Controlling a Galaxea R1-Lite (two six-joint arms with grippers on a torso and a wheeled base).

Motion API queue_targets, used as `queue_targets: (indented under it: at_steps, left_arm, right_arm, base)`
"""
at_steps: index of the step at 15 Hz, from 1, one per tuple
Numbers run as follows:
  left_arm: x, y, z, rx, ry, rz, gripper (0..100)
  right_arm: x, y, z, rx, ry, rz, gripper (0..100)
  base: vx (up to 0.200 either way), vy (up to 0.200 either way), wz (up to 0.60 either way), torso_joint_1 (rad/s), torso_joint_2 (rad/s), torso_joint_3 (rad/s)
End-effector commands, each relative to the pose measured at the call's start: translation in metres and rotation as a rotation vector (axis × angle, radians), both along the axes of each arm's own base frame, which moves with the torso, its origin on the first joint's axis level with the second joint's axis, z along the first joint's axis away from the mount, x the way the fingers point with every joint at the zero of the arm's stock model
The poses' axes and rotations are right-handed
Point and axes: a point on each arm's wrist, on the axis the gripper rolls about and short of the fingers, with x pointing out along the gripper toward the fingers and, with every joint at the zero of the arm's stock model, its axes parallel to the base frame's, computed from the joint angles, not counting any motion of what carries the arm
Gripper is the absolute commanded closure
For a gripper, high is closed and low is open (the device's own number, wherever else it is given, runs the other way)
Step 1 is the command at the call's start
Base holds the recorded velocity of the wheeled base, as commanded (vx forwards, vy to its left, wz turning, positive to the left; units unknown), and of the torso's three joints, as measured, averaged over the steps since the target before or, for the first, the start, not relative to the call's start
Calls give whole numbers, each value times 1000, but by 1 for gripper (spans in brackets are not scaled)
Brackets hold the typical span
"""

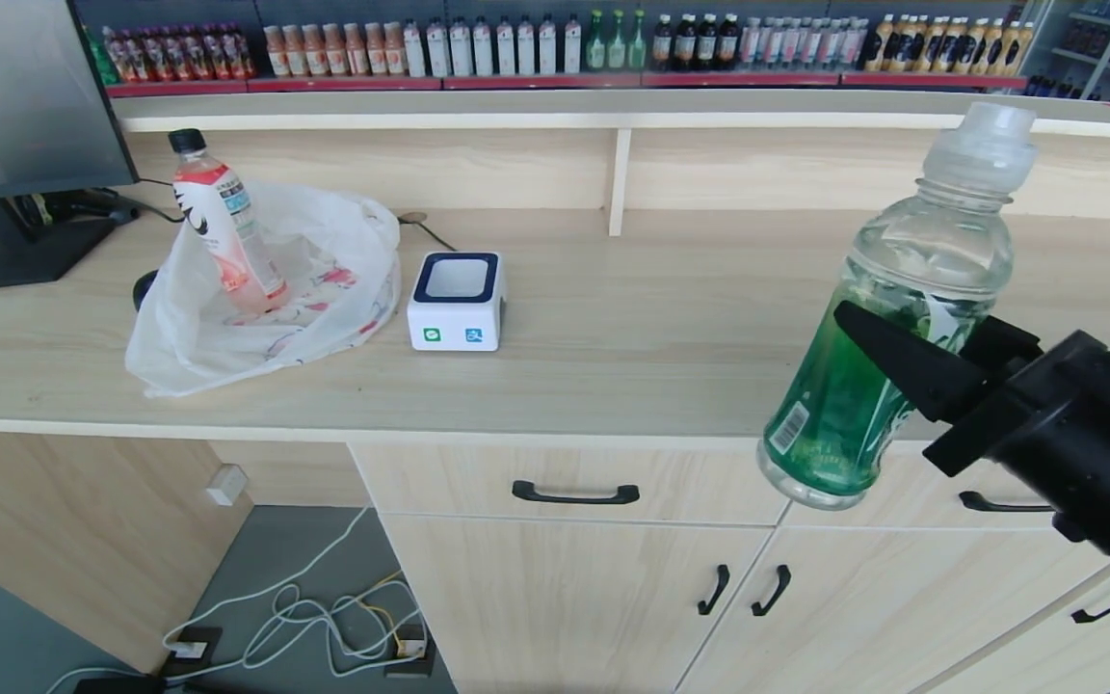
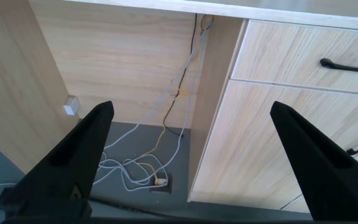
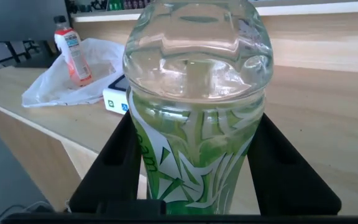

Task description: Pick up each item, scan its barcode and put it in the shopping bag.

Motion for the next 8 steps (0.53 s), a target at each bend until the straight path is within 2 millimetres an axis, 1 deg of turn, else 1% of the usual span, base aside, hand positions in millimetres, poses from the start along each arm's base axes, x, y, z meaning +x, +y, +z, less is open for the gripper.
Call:
queue_targets:
  at_steps: [1,4,6,8]
  left_arm:
    - [0,0,0,0,0,0,0]
    - [0,0,0,0,-2,0,0]
    - [0,0,0,0,0,0,0]
    - [0,0,0,0,0,0,0]
  right_arm:
    - [-11,-6,3,19,-19,29,100]
    - [-20,-10,3,51,-8,112,100]
    - [-28,-13,4,68,-1,213,100]
    - [-30,-11,8,44,-32,317,100]
  base:
    - [0,0,0,0,0,0]
    - [0,0,0,0,0,0]
    - [0,0,0,0,0,0]
    - [0,0,0,0,0,0]
